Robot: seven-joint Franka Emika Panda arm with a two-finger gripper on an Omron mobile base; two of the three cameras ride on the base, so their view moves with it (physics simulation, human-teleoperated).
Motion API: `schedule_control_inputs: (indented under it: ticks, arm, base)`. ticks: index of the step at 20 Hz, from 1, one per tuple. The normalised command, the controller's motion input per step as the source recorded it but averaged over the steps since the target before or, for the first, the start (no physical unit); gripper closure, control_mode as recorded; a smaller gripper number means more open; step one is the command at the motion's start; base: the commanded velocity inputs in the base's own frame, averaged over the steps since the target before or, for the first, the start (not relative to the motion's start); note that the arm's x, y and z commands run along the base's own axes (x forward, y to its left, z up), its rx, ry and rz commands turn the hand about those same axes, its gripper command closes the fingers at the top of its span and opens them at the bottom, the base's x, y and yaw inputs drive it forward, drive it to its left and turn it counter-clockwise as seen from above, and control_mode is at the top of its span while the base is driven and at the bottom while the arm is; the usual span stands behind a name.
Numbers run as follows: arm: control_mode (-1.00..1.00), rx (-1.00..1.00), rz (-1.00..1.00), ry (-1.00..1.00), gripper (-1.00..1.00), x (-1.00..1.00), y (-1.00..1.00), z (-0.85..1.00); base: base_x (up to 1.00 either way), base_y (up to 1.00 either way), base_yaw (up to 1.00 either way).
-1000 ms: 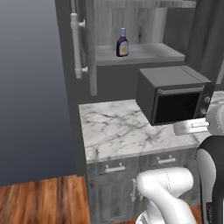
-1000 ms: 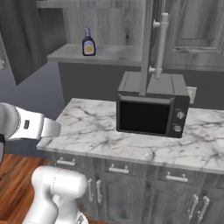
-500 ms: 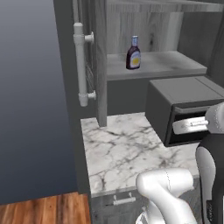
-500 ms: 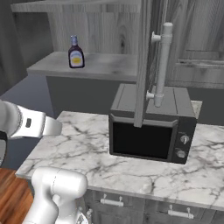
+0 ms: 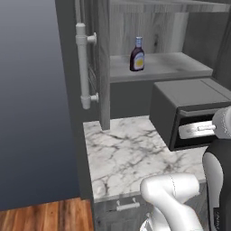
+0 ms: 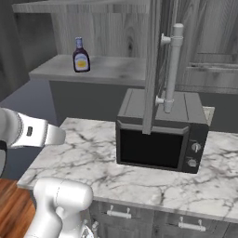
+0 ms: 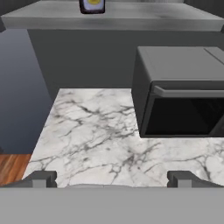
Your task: Take 2 condiments from the cabinet and move them on the counter near the stove.Make sure the condiments are lined up with each other, next to each other.
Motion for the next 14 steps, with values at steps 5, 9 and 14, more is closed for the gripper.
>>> schedule_control_inputs:
  ticks: [5, 9, 14]
  arm:
    - [1.0, 0.0, 0.0, 0.0, -1.0, 0.0, 0.0, 0.0]
    - [1.0, 0.0, 0.0, 0.0, -1.0, 0.0, 0.0, 0.0]
    - [-1.0, 0.0, 0.07, -0.09, -1.0, 0.0, -0.07, 0.17]
  base:
    - [0.04, 0.0, 0.06]
    - [0.03, 0.0, 0.13]
    - [0.01, -0.01, 0.04]
